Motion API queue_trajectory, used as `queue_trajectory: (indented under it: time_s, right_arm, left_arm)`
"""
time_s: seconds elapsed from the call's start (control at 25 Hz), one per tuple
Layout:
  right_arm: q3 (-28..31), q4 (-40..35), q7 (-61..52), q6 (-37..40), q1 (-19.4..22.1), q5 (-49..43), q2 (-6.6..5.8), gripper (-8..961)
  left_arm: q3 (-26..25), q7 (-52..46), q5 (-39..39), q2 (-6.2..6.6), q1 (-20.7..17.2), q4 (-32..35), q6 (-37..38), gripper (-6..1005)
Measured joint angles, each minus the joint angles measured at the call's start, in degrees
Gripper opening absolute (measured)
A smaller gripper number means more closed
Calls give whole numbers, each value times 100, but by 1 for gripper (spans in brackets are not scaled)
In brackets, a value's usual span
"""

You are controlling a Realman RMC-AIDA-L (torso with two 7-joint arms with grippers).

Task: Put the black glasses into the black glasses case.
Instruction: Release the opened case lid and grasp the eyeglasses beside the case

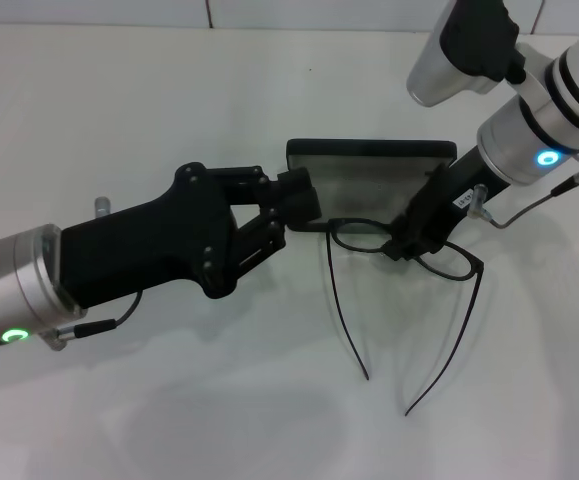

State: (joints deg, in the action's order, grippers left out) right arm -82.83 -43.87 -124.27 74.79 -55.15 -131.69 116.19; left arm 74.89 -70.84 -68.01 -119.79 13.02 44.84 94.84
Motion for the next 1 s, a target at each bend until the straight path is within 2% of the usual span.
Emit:
queue_trajectory:
  time_s: [0.12, 0.32, 1.0]
  right_arm:
    - [-15, 9, 1, -8, 0, 46, 0, 418]
    - [-42, 20, 0, -47, 15, 89, 0, 263]
    - [-58, 90, -101, -71, 63, 147, 0, 212]
  left_arm:
    - [-2, 1, 11, 0, 2, -20, 0, 136]
    - [-2, 99, 139, 4, 41, -167, 0, 134]
    - [-1, 141, 192, 18, 37, -213, 44, 125]
